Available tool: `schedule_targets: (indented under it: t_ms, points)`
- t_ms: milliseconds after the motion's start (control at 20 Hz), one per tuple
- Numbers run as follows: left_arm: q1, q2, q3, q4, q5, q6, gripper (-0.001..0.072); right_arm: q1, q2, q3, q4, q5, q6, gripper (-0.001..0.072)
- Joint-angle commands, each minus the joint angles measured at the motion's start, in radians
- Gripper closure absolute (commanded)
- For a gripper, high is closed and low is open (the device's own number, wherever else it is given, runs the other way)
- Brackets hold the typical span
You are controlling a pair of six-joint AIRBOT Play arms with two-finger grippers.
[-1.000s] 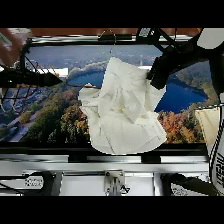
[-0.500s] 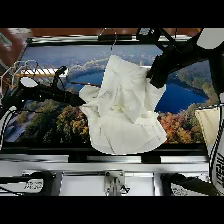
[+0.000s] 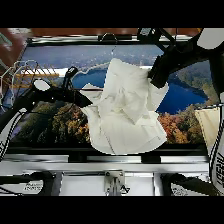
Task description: Fold the shirts.
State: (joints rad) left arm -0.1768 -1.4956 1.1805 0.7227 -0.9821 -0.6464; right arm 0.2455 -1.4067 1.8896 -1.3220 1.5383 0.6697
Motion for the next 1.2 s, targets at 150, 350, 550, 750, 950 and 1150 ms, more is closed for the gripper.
schedule_targets:
  t_ms: [150, 350, 550, 750, 950, 1150]
  points:
    - [0.022, 0.016, 0.003, 0.037, -0.005, 0.006, 0.0324, 0.001, 0.0, 0.001, -0.006, -0.034, 0.004, 0.0641]
    - [0.08, 0.063, 0.003, 0.018, -0.045, 0.011, 0.0399, 0.001, 0.0, 0.001, -0.028, -0.036, 0.004, 0.0641]
    - [0.149, 0.138, 0.003, -0.053, -0.074, 0.033, 0.0216, 0.001, 0.0, 0.001, -0.042, -0.036, 0.01, 0.0641]
    - [0.234, 0.191, -0.003, -0.026, -0.186, 0.033, 0.0154, 0.001, 0.0, 0.001, -0.049, -0.036, 0.011, 0.0641]
    - [0.139, 0.189, -0.133, 0.0, -0.089, 0.078, 0.0154, 0.001, 0.0, 0.001, -0.048, -0.036, 0.026, 0.0641]
    - [-0.044, 0.161, -0.165, 0.003, 0.194, 0.089, 0.0153, 0.001, 0.0, 0.001, -0.049, -0.037, 0.037, 0.0641]
